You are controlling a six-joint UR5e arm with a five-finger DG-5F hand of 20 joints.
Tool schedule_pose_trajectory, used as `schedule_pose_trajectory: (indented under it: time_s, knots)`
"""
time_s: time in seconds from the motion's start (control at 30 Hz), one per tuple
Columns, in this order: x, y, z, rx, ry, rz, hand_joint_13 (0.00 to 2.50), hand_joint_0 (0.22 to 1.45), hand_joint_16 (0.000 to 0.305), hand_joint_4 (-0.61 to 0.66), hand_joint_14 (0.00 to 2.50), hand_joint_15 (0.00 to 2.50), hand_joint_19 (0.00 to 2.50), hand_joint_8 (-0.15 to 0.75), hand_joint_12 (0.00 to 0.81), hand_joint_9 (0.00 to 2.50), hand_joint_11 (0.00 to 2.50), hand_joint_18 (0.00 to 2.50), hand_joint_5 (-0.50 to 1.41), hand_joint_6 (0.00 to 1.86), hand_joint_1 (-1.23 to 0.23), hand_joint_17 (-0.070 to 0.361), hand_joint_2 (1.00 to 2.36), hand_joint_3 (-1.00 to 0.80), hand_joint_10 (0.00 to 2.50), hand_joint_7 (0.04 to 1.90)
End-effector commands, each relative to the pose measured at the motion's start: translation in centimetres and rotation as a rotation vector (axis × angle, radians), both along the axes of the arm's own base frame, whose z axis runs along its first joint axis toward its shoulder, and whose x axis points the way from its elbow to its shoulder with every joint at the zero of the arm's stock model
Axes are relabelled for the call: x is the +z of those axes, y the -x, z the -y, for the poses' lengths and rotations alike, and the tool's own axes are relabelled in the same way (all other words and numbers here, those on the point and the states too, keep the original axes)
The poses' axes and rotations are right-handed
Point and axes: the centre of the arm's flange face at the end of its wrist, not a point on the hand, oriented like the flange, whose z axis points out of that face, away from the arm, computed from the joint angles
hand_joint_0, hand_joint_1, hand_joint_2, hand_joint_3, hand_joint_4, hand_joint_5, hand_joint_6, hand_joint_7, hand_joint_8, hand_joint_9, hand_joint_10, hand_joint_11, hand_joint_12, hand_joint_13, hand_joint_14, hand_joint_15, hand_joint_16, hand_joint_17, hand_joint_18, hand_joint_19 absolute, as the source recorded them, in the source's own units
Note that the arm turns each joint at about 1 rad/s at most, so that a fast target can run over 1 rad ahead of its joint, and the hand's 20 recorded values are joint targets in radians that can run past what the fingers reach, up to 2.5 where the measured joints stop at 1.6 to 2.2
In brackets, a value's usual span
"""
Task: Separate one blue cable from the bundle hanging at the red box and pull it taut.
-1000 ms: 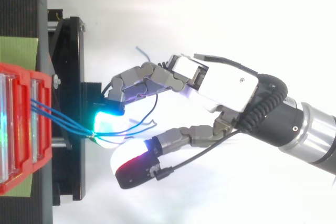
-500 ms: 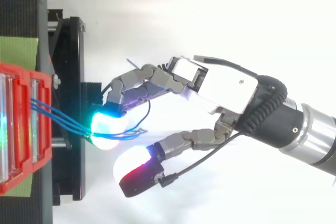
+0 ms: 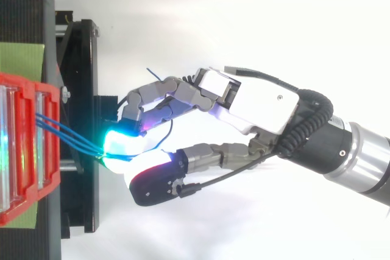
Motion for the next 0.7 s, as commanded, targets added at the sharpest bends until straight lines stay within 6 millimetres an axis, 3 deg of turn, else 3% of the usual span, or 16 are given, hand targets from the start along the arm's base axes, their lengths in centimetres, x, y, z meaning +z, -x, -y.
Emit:
schedule_pose_trajectory:
  time_s: [0.0,0.2,0.67]
  knots:
    - [0.0,0.0,-0.03,0.001,0.0,0.0,0.79,0.63,0.042,0.06,0.02,0.41,0.53,0.286,0.336,0.89,0.67,0.67,-0.2,0.86,-0.63,0.095,1.0,-0.47,0.02,1.0]
    - [0.0,0.0,-0.03,0.001,0.0,0.0,0.8,0.65,0.043,0.05,0.02,0.41,0.53,0.295,0.339,0.9,0.69,0.68,-0.2,0.9,-0.68,0.096,1.02,-0.32,0.02,1.03]
    - [-0.12,0.1,-0.01,0.004,-0.006,-0.009,0.8,0.77,0.041,-0.04,0.02,0.41,0.49,0.271,0.325,0.9,0.73,0.68,-0.21,0.93,-0.83,0.093,1.0,-0.48,0.02,1.04]
